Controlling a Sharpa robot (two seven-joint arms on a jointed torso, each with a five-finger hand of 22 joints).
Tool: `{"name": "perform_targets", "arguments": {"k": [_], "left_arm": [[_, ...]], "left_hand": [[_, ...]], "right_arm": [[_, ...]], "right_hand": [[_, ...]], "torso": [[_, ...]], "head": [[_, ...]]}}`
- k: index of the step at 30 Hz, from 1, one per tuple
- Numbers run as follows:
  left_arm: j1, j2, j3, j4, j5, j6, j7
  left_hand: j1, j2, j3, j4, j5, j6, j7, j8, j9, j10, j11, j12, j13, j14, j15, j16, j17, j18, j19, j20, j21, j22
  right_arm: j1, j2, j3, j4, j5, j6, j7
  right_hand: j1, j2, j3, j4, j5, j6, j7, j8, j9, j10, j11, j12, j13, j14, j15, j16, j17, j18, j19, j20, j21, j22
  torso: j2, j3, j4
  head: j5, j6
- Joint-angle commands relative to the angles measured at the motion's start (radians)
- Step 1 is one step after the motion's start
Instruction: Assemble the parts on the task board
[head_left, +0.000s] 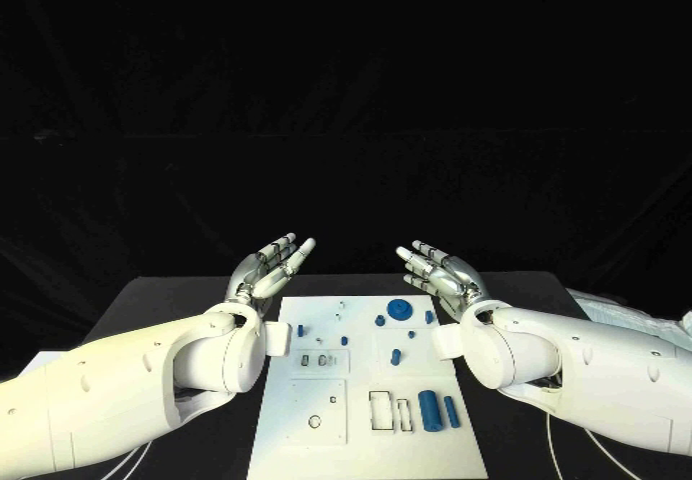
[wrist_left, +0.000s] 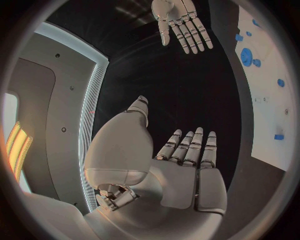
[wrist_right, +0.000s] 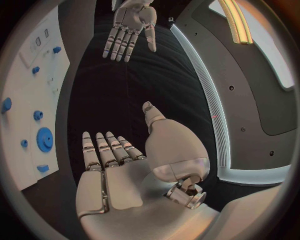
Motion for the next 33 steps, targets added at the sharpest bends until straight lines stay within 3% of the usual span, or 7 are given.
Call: {"name": "perform_targets", "arguments": {"k": [1, 8, 9, 12, 15, 20, 33], "left_arm": [[0.002, 0.0, 0.001, 0.003, 0.01, 0.055, 0.01], [0.002, 0.0, 0.001, 0.003, 0.01, 0.055, 0.01], [0.003, -0.036, 0.001, 0.011, 0.032, 0.063, 0.059], [0.003, -0.041, 0.001, 0.012, 0.034, 0.071, 0.069], [0.003, -0.049, 0.001, 0.017, 0.035, 0.085, 0.07], [0.007, -0.073, 0.003, 0.045, 0.025, 0.116, 0.059], [0.014, -0.134, 0.018, 0.158, 0.028, 0.16, 0.034]], "left_hand": [[0.053, 0.0, 0.004, 0.013, 0.008, 0.032, 0.098, 0.009, 0.004, 0.032, 0.013, 0.008, 0.004, 0.037, 0.008, 0.011, 0.005, 0.028, 0.014, 0.021, 0.009, 0.004], [0.092, 0.032, 0.011, 0.003, 0.005, 0.165, 0.111, 0.029, 0.016, 0.183, 0.031, 0.026, 0.015, 0.264, 0.018, 0.057, 0.03, 0.036, 0.179, 0.026, 0.052, 0.027], [0.102, 0.039, 0.012, -0.001, 0.004, 0.219, 0.112, 0.04, 0.021, 0.244, 0.036, 0.036, 0.021, 0.338, 0.019, 0.075, 0.038, 0.034, 0.257, 0.024, 0.073, 0.038], [0.123, 0.056, 0.006, -0.017, 0.003, 0.37, 0.109, 0.065, 0.032, 0.448, 0.032, 0.065, 0.032, 0.475, 0.006, 0.114, 0.048, 0.046, 0.473, 0.023, 0.138, 0.065], [0.143, 0.07, -0.002, -0.038, 0.001, 0.548, 0.096, 0.1, 0.045, 0.623, 0.002, 0.098, 0.04, 0.602, -0.032, 0.154, 0.062, 0.066, 0.613, 0.004, 0.191, 0.083], [0.159, 0.086, -0.02, -0.063, 0.001, 0.622, 0.075, 0.105, 0.039, 0.726, -0.026, 0.105, 0.039, 0.725, -0.068, 0.173, 0.087, 0.065, 0.733, -0.033, 0.213, 0.083], [0.169, 0.096, -0.037, -0.082, 0.001, 0.646, 0.069, 0.088, 0.032, 0.757, -0.034, 0.081, 0.035, 0.752, -0.076, 0.148, 0.106, 0.065, 0.772, -0.042, 0.198, 0.071]], "right_arm": [[0.012, -0.001, -0.007, -0.002, -0.05, 0.199, -0.08], [0.024, -0.003, -0.017, -0.003, -0.059, 0.253, -0.103], [0.051, -0.021, -0.014, -0.063, -0.28, 0.125, -0.057], [0.056, -0.025, -0.011, -0.074, -0.347, 0.094, -0.058], [0.064, -0.032, -0.008, -0.082, -0.426, 0.075, -0.078], [0.081, -0.04, 0.002, -0.093, -0.597, 0.079, -0.161], [0.124, -0.028, 0.02, -0.113, -1.163, 0.214, -0.367]], "right_hand": [[0.125, 0.014, 0.02, -0.068, -0.005, 0.124, 0.138, 0.023, 0.014, 0.173, 0.029, 0.029, 0.015, 0.178, 0.027, 0.027, 0.016, 0.034, 0.157, 0.007, 0.041, 0.021], [0.235, 0.009, 0.073, -0.166, -0.006, 0.496, 0.112, 0.082, 0.044, 0.607, -0.003, 0.097, 0.035, 0.633, -0.01, 0.105, 0.039, 0.115, 0.49, 0.006, 0.137, 0.055], [0.241, 0.007, 0.082, -0.176, -0.006, 0.548, 0.106, 0.088, 0.046, 0.635, -0.01, 0.099, 0.033, 0.663, -0.019, 0.11, 0.038, 0.122, 0.514, 0.004, 0.145, 0.055], [0.241, -0.004, 0.121, -0.206, 0.0, 0.682, 0.088, 0.092, 0.045, 0.708, -0.027, 0.092, 0.029, 0.745, -0.042, 0.114, 0.036, 0.125, 0.577, -0.011, 0.166, 0.054], [0.228, -0.016, 0.167, -0.23, 0.007, 0.731, 0.077, 0.086, 0.043, 0.764, -0.043, 0.079, 0.029, 0.808, -0.062, 0.112, 0.038, 0.125, 0.629, -0.032, 0.184, 0.053], [0.214, -0.04, 0.228, -0.265, -0.003, 0.765, 0.075, 0.07, 0.041, 0.805, -0.053, 0.051, 0.03, 0.858, -0.074, 0.096, 0.037, 0.125, 0.676, -0.052, 0.203, 0.053], [0.226, -0.095, 0.251, -0.264, -0.025, 0.832, 0.041, 0.054, 0.044, 0.896, -0.096, 0.037, 0.031, 1.093, -0.153, 0.151, 0.081, 0.121, 0.868, -0.146, 0.379, 0.134]], "torso": [[0.0, 0.0001, 0.0001], [0.0, 0.0001, 0.0001], [0.035, -0.0038, 0.0006], [0.045, -0.0071, 0.004], [0.059, -0.0078, 0.0082], [0.09, -0.0091, 0.0139], [0.161, -0.0156, 0.0347]], "head": [[0.0, 0.0], [0.0, 0.0], [-0.015, -0.01], [-0.022, -0.009], [-0.026, 0.0], [-0.031, 0.011], [-0.056, 0.027]]}}
